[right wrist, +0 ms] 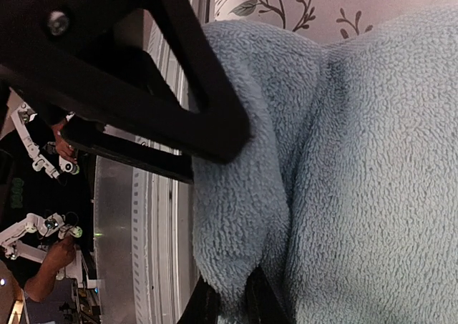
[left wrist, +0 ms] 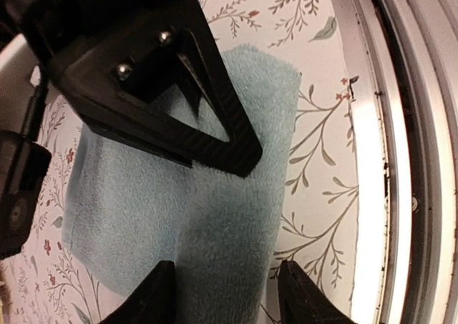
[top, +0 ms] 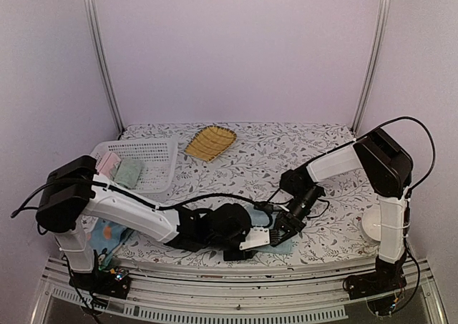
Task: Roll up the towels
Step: Roll the towel at the center of the board.
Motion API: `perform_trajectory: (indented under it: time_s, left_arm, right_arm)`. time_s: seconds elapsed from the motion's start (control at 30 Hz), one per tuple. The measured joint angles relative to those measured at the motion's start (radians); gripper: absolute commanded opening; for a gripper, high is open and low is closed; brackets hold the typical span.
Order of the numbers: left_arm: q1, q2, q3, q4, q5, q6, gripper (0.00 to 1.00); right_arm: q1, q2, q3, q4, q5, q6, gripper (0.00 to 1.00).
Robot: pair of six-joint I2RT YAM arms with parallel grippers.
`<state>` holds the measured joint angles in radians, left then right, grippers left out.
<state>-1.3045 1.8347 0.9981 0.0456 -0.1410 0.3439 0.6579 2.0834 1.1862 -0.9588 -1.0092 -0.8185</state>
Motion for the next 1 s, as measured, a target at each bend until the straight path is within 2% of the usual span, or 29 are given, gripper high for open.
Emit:
perform_trajectory:
  time_s: [0.13, 0.23, 0.3, 0.4, 0.47, 0.53, 0.73, 0.83, 1.0]
  left_arm:
    - [-0.007, 0.058, 0.033, -0.011, -0.026, 0.060, 0.42]
    - [-0.010, 0.071, 0.051, -0.015, -0.032, 0.082, 0.32]
    - [-0.011, 0.077, 0.059, -0.021, -0.033, 0.090, 0.25]
    - [-0.014, 0.080, 0.068, -0.029, -0.033, 0.094, 0.19]
    - [-0.016, 0.081, 0.073, -0.035, -0.032, 0.092, 0.18]
    - [-0.016, 0.081, 0.077, -0.038, -0.032, 0.089, 0.17]
    - [-0.018, 0.081, 0.082, -0.050, -0.029, 0.068, 0.16]
    - [-0.018, 0.081, 0.085, -0.056, -0.029, 0.054, 0.15]
    - [-0.018, 0.081, 0.102, -0.079, -0.029, 0.031, 0.15]
  right_arm:
    - [0.000, 0.000, 0.000, -0.002, 0.000, -0.002, 0.07]
    - [0.000, 0.000, 0.000, -0.004, 0.000, -0.002, 0.10]
    - [0.000, 0.000, 0.000, -0.007, 0.001, -0.001, 0.17]
    - [0.000, -0.001, 0.008, -0.026, 0.001, 0.004, 0.38]
    - [0.000, -0.007, 0.013, -0.048, -0.001, -0.014, 0.45]
    - [0.000, -0.028, 0.013, -0.077, 0.002, -0.035, 0.47]
    - [-0.021, -0.130, 0.046, -0.143, 0.005, -0.068, 0.46]
    - [-0.048, -0.145, 0.058, -0.123, 0.027, -0.040, 0.37]
    - [-0.071, -0.120, 0.056, -0.007, 0.187, 0.099, 0.24]
